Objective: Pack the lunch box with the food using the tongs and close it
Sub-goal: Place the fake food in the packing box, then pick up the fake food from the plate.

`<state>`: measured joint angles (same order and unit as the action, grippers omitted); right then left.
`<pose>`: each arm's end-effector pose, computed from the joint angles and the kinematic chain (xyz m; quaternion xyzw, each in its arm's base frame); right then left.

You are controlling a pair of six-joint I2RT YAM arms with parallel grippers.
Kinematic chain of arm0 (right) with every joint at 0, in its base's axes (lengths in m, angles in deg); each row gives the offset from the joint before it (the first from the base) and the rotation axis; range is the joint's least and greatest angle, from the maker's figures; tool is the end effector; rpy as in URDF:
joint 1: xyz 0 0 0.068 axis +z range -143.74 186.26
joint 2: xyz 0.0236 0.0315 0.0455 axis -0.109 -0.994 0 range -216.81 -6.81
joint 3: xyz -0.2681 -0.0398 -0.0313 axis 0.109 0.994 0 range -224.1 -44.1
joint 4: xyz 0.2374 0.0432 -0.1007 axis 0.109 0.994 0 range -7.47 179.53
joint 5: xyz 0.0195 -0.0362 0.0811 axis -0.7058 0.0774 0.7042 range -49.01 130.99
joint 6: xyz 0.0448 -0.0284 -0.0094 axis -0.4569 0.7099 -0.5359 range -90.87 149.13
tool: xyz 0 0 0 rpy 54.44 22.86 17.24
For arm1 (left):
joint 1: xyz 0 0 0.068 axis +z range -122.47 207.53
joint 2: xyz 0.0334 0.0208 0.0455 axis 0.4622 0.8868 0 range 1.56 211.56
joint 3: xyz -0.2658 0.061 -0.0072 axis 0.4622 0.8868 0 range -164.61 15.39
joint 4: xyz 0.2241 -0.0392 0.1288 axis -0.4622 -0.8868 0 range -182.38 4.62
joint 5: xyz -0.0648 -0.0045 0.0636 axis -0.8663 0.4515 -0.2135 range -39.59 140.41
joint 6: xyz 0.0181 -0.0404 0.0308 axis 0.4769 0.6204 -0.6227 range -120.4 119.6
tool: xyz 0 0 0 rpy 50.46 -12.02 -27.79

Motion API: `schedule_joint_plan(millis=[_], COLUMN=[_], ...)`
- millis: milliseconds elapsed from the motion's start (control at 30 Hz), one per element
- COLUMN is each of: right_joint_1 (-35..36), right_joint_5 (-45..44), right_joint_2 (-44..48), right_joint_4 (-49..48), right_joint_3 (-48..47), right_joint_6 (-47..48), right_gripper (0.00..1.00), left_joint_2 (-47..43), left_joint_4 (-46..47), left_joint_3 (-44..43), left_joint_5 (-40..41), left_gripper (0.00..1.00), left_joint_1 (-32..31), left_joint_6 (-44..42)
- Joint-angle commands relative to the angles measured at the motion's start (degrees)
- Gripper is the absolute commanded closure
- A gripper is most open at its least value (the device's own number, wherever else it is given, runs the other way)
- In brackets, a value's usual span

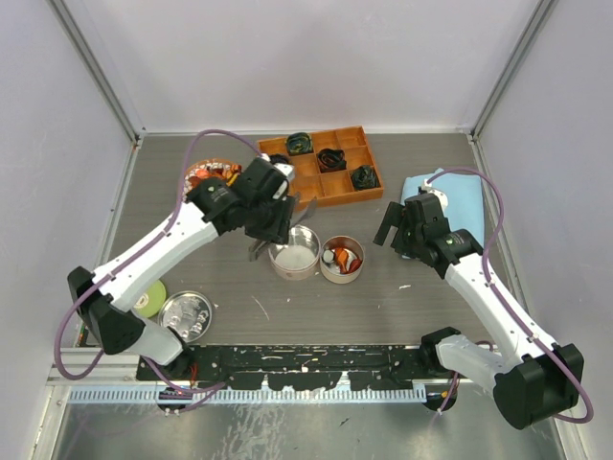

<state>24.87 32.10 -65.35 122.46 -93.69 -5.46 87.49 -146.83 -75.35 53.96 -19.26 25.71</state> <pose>0.1965 0.0604 0.2777 0.1567 0.9207 0.0918 0.3455 0.2074 -0.2176 0.3657 0.1631 0.9435 -0.1466 0.2484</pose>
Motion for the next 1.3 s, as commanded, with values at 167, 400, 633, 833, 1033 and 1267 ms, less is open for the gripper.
schedule_joint_plan(millis=[167,400,633,833,1033,1267], right_joint_1=[-0.19,-0.17,-0.22,-0.21,-0.18,-0.20], right_joint_5=[-0.18,-0.17,-0.34,-0.44,-0.51,-0.61], right_joint_2=[-0.50,-0.59,-0.55,-0.90,-1.34,-1.26], right_joint_4=[-2.22,-2.22,-2.13,-2.17,-2.13,-2.13], right_joint_3=[-1.70,-1.72,-1.61,-1.73,-1.84,-1.58], right_joint_6=[-0.40,-0.34,-0.22,-0.06,0.13,0.33], right_gripper=[0.00,0.00,0.00,0.00,0.00,0.00], left_joint_2=[-6.56,-4.91,-0.09,6.24,13.36,20.34], left_joint_4=[3.42,3.00,3.74,4.38,3.27,1.17], left_joint_3=[3.93,3.34,0.19,-4.22,-9.67,-15.94], left_joint_5=[-1.91,-2.97,-5.38,-6.72,-6.11,-3.68], left_gripper=[0.56,0.56,0.55,0.54,0.56,0.56], left_joint_1=[13.70,23.57,28.34,32.02,33.22,33.75], left_joint_6=[-1.26,-2.16,-3.81,-4.61,-4.84,-7.67])
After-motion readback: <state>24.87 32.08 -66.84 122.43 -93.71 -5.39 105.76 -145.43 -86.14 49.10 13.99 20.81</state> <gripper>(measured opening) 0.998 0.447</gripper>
